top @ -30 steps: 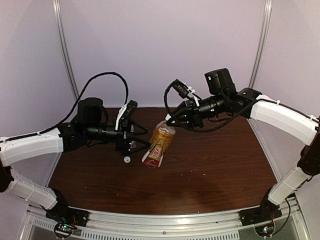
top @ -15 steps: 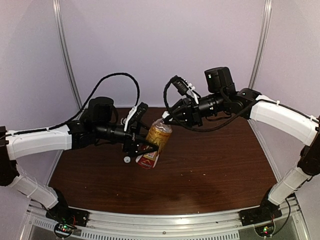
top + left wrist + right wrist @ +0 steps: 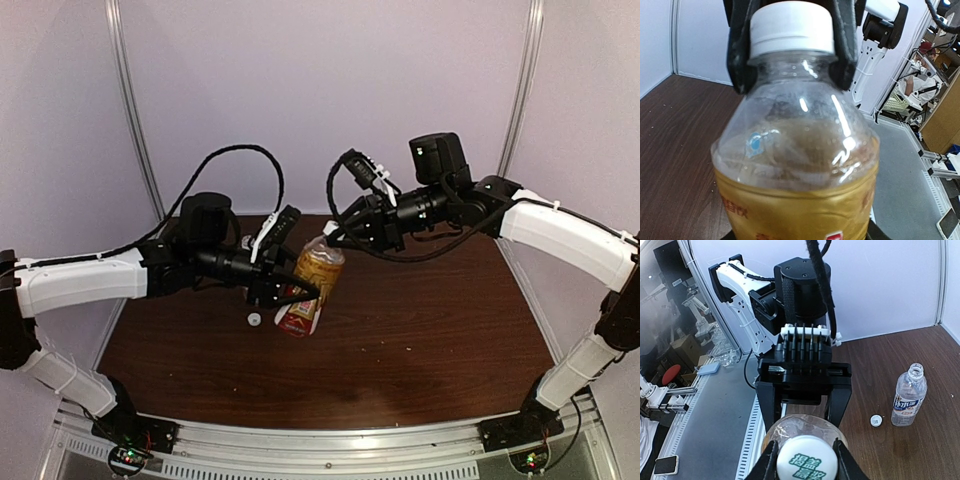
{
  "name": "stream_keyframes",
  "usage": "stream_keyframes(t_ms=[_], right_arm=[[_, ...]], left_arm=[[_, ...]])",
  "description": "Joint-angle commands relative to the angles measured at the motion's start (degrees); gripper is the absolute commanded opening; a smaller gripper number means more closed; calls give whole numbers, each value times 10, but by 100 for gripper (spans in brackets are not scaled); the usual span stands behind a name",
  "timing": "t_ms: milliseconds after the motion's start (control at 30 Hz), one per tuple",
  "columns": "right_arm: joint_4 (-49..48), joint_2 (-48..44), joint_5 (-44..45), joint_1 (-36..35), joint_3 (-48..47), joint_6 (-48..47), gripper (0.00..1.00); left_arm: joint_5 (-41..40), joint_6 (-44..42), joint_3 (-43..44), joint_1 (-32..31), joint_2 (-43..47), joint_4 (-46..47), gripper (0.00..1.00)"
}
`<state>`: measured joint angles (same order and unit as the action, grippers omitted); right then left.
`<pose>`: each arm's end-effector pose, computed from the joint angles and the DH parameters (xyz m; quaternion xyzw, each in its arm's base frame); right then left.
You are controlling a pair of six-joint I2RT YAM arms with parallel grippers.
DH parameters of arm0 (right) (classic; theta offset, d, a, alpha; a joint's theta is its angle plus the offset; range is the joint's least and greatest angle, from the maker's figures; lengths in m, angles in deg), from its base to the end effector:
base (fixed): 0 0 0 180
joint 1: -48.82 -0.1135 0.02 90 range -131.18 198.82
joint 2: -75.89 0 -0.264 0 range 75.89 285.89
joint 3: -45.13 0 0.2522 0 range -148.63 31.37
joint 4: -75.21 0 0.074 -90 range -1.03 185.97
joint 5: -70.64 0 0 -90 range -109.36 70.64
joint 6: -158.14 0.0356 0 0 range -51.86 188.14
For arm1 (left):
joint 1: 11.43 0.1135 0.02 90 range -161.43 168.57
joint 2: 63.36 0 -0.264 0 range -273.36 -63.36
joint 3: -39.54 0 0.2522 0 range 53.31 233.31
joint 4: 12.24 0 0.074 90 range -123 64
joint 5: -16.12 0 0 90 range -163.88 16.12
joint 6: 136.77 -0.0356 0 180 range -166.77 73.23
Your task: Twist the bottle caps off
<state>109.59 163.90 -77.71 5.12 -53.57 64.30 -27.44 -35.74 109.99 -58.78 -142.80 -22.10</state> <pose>0.2274 0.2592 0.3869 -0.5386 0.5615 0.5464 0.3098 0.1937 -0.2484 0.3018 0.4509 0.6388 -0.5407 0.3104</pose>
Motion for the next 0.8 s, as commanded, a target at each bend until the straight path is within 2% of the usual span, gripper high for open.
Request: stream_keyframes(t_ms=[0, 100, 233, 367, 567, 767], right_arm=[[-34, -3, 44, -3, -8, 26, 35], [-51, -12, 91, -3, 1, 56, 55], [-86, -28, 151, -3, 21, 107, 76], [-148, -42, 174, -4, 47, 167, 86], [-213, -53, 221, -7, 78, 246, 88], [-221, -46, 237, -16, 75, 264, 77]], left_arm=[[4, -2, 14, -1, -3, 33, 43], [-14, 0, 6, -1, 3, 40, 42], [-56, 17, -8, -1, 12, 61, 40], [-81, 36, -17, -1, 12, 81, 38], [-95, 52, -24, -2, 12, 104, 37], [-98, 57, -25, -2, 11, 110, 37]])
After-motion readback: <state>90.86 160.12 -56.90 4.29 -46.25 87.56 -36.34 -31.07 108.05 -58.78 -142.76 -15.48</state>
